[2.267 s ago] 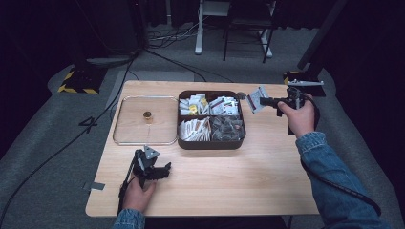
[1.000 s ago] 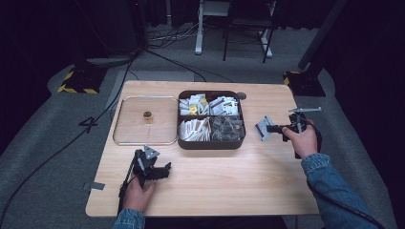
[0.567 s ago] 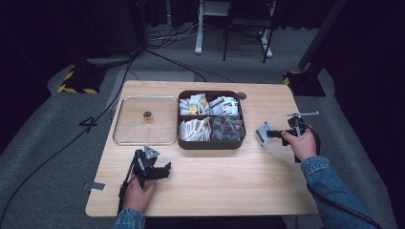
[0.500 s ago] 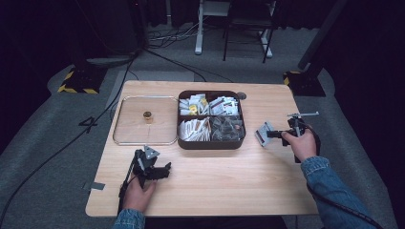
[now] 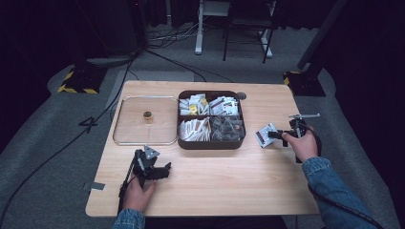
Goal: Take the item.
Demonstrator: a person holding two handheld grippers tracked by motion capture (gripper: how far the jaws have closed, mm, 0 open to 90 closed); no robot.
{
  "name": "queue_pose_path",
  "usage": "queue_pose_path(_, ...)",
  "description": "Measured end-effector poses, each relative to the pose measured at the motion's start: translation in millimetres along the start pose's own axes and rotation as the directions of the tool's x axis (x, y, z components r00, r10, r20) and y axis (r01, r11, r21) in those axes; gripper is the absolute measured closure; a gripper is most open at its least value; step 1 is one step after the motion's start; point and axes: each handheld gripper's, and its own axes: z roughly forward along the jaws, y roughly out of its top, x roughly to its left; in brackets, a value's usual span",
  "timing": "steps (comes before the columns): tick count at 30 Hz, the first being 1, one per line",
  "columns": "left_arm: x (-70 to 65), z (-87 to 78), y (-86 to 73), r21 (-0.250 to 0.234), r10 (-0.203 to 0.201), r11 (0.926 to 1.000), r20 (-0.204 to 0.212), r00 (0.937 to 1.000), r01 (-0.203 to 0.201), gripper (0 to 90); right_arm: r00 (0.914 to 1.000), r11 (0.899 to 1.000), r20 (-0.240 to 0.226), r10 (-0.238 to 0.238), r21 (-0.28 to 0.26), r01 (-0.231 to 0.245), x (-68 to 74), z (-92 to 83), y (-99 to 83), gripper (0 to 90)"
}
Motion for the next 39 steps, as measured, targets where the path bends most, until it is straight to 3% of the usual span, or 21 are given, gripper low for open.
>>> queue_pose_path(4,0.0,0.0,0.0,0.000,0.000,1.0000,0.000,1.0000,0.000,14.8,0.9983,0.999,0.055,-0.021,-0.042,0.023,-8.0,-1.1,-1.7,45.5)
queue_pose_path(8,0.0,0.0,0.0,0.000,0.000,1.0000,0.000,1.0000,0.000,14.9,0.9965,0.997,0.079,-0.025,-0.066,0.030,-11.7,-5.8,-1.5,43.9)
queue_pose_path(16,0.0,0.1,0.0,-0.001,0.000,1.0000,0.000,1.0000,0.000,14.8,0.9972,0.993,0.056,-0.049,-0.107,0.055,-1.9,-19.9,4.3,43.8)
queue_pose_path(25,0.0,-0.1,-0.1,0.001,0.001,1.0000,0.000,1.0000,-0.001,14.9,0.9920,0.981,-0.020,-0.125,-0.150,0.120,23.6,-46.2,4.8,43.2)
queue_pose_path(33,-0.1,-0.3,-0.3,0.000,0.000,1.0000,-0.002,1.0000,0.000,14.9,0.9777,0.972,-0.093,-0.188,-0.161,0.172,51.2,-61.2,-4.8,43.1)
queue_pose_path(39,0.0,-0.3,-0.2,0.000,0.000,1.0000,-0.001,1.0000,0.000,14.9,0.9526,0.956,-0.133,-0.274,-0.142,0.255,77.3,-62.6,-12.0,44.3)
